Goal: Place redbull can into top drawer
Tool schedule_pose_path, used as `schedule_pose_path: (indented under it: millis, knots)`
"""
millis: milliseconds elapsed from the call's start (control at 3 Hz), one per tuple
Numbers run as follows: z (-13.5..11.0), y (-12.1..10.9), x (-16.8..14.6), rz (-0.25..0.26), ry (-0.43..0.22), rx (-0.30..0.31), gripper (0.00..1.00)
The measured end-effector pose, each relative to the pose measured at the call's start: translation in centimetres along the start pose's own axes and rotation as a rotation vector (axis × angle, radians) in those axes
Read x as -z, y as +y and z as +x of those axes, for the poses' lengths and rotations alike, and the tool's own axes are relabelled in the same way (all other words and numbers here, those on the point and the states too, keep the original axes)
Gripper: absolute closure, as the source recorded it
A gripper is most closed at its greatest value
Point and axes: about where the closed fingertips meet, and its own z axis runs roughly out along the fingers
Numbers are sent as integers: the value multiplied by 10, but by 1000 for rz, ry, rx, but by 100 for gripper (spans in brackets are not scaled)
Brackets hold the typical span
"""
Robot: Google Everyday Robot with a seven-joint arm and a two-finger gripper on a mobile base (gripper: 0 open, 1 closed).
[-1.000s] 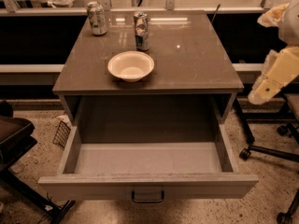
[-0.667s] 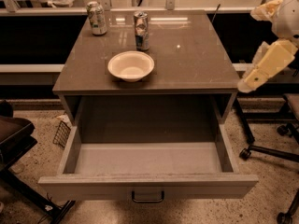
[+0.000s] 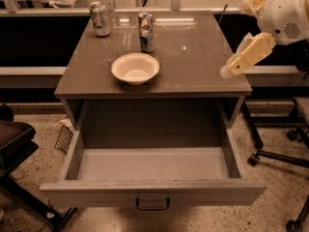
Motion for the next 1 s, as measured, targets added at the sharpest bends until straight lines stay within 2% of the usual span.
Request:
schedule_pose_path:
  millis: [333, 667, 1000]
  knots:
    - [-1, -3, -2, 4, -8, 2, 0]
    - [-9, -35, -25, 46, -97, 22, 0]
    - [-29, -99, -69, 124, -253, -28, 0]
